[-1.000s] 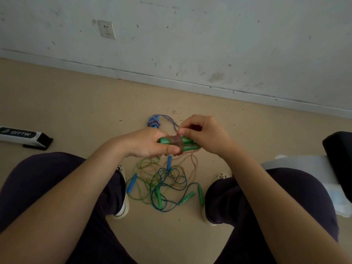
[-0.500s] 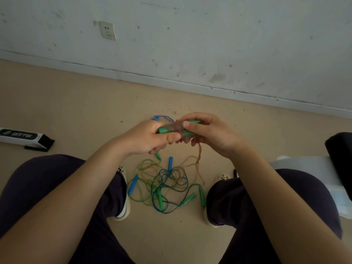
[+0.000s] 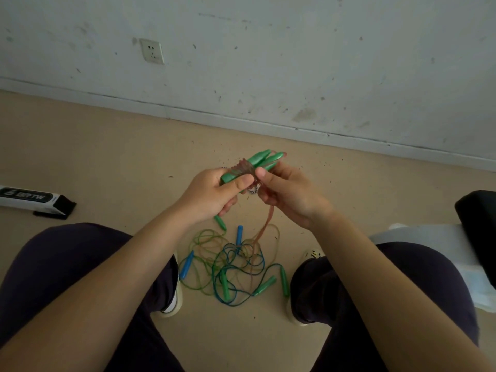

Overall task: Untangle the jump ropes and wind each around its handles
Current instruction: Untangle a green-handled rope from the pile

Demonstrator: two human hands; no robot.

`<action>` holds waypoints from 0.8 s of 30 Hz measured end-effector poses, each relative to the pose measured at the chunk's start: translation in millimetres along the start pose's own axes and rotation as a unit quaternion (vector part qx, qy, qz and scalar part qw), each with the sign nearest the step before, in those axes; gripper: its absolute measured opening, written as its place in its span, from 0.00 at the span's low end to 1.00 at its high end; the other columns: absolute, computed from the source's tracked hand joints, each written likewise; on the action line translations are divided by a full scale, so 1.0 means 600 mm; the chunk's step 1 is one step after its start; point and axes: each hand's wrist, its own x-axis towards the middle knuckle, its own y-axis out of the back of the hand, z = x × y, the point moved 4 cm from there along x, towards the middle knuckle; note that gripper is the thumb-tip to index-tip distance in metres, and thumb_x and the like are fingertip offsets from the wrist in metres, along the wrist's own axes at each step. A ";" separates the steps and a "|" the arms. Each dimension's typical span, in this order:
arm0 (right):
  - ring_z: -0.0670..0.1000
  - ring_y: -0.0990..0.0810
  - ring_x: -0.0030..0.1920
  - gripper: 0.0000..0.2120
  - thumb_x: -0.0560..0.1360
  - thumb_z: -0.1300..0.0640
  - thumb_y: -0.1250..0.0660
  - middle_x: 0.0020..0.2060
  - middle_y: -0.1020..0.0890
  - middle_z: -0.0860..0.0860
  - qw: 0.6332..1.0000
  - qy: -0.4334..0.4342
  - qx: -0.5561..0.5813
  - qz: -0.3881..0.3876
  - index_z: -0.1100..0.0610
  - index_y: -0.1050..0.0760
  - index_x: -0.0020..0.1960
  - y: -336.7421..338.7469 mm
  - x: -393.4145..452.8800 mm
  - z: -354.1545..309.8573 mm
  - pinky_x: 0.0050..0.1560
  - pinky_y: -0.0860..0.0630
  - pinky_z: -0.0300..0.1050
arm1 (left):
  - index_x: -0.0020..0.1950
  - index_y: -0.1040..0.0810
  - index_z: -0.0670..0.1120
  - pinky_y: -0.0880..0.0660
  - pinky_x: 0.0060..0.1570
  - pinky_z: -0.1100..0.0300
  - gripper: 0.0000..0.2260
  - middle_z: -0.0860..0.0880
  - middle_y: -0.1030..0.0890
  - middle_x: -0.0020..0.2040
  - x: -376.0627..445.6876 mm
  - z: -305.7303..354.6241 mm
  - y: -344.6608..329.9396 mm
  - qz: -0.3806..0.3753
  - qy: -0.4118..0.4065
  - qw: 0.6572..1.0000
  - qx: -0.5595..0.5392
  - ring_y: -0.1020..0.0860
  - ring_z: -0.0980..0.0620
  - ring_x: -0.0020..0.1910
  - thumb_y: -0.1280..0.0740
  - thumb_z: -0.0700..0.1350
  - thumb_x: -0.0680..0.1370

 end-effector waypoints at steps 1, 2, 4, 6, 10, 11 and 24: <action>0.48 0.29 0.31 0.08 0.77 0.58 0.34 0.38 0.21 0.49 1.000 0.004 -0.011 0.013 0.60 0.24 0.55 0.003 0.000 0.001 0.31 0.34 0.36 | 0.42 0.22 0.42 0.31 0.25 0.63 0.17 0.52 0.28 0.24 0.001 -0.003 0.000 0.004 0.003 1.000 0.002 0.30 0.55 0.22 0.33 0.56 0.77; 0.48 0.29 0.31 0.08 0.78 0.60 0.34 0.38 0.20 0.50 0.999 0.006 -0.022 0.031 0.61 0.25 0.56 0.007 0.000 0.002 0.31 0.33 0.37 | 0.43 0.22 0.41 0.31 0.25 0.63 0.16 0.52 0.27 0.24 0.002 -0.006 0.001 0.009 0.006 1.000 0.004 0.30 0.55 0.22 0.32 0.55 0.78; 0.48 0.28 0.30 0.11 0.78 0.61 0.34 0.38 0.19 0.53 0.998 0.007 -0.038 0.055 0.64 0.27 0.59 0.011 0.000 0.003 0.31 0.32 0.37 | 0.45 0.21 0.39 0.31 0.25 0.63 0.17 0.53 0.27 0.24 0.002 -0.009 0.000 0.014 0.010 1.000 0.010 0.30 0.56 0.22 0.32 0.55 0.77; 0.47 0.29 0.30 0.10 0.79 0.61 0.35 0.37 0.21 0.54 0.998 0.005 -0.037 0.046 0.66 0.27 0.57 0.009 -0.001 0.002 0.30 0.34 0.36 | 0.46 0.21 0.38 0.31 0.25 0.62 0.20 0.53 0.28 0.24 0.000 -0.006 -0.001 0.012 0.009 1.000 -0.001 0.30 0.56 0.22 0.31 0.57 0.75; 0.46 0.35 0.29 0.07 0.80 0.57 0.37 0.34 0.26 0.52 1.000 0.007 -0.020 -0.005 0.61 0.25 0.48 0.004 -0.003 -0.004 0.29 0.39 0.37 | 0.41 0.22 0.44 0.32 0.27 0.63 0.20 0.53 0.28 0.24 -0.003 0.006 0.000 -0.017 -0.003 0.999 -0.045 0.31 0.52 0.24 0.32 0.61 0.74; 0.46 0.35 0.28 0.08 0.79 0.56 0.36 0.34 0.26 0.52 1.000 0.007 -0.015 -0.011 0.61 0.25 0.47 0.004 -0.004 -0.005 0.30 0.42 0.38 | 0.39 0.21 0.46 0.32 0.27 0.63 0.18 0.52 0.27 0.25 -0.004 0.007 0.001 -0.028 -0.002 0.998 -0.060 0.31 0.52 0.24 0.32 0.61 0.74; 0.45 0.36 0.28 0.07 0.76 0.59 0.34 0.38 0.26 0.58 0.998 0.056 -0.035 -0.021 0.59 0.21 0.52 0.005 -0.010 -0.011 0.28 0.39 0.36 | 0.45 0.21 0.43 0.35 0.25 0.64 0.22 0.48 0.23 0.29 -0.008 0.006 0.000 -0.176 0.071 0.980 -0.067 0.30 0.53 0.23 0.35 0.62 0.75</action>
